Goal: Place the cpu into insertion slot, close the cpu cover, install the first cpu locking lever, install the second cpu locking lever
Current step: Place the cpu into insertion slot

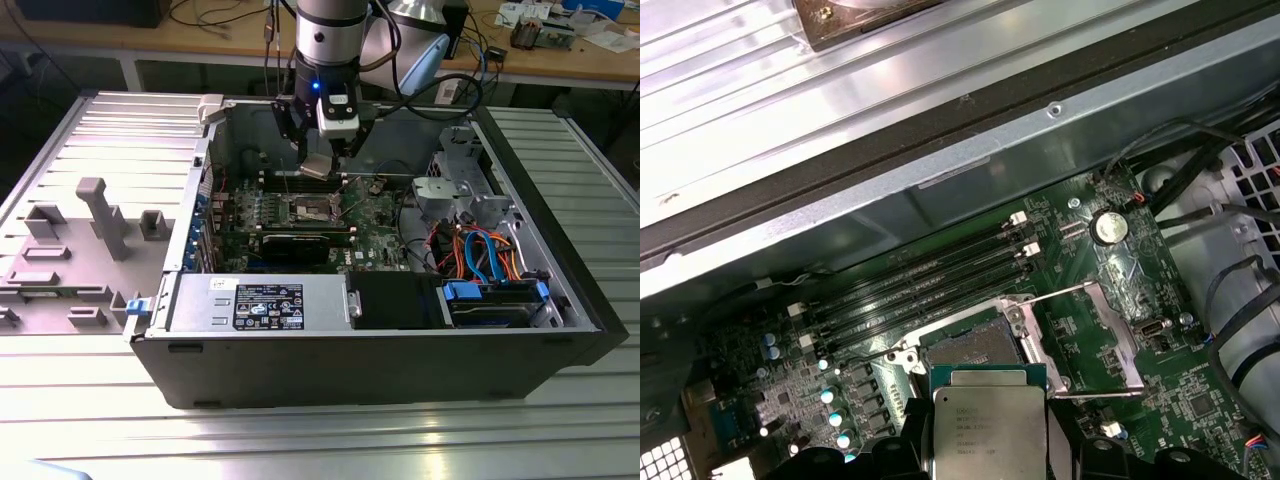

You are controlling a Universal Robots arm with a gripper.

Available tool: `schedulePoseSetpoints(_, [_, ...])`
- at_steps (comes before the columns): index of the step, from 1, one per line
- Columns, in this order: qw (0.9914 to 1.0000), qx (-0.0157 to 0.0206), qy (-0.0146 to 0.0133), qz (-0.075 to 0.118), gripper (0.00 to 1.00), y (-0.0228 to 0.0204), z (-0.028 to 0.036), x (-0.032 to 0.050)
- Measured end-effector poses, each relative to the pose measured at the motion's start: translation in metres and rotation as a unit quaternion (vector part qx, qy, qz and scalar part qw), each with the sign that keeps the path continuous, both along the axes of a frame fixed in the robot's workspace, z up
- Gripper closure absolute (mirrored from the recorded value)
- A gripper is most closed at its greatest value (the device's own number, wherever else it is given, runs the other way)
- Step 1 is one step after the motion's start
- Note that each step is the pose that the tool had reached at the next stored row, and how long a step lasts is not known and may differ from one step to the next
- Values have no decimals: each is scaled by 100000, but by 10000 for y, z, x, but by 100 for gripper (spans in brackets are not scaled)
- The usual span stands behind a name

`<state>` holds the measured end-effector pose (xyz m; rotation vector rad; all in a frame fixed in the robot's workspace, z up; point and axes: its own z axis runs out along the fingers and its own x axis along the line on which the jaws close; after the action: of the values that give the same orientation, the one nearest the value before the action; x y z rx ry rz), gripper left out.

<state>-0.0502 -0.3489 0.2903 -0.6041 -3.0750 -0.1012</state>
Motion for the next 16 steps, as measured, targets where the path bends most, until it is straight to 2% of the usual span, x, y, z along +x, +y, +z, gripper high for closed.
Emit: schedulePoseSetpoints(16, [99998,2,1,-554,45,0,-4,0])
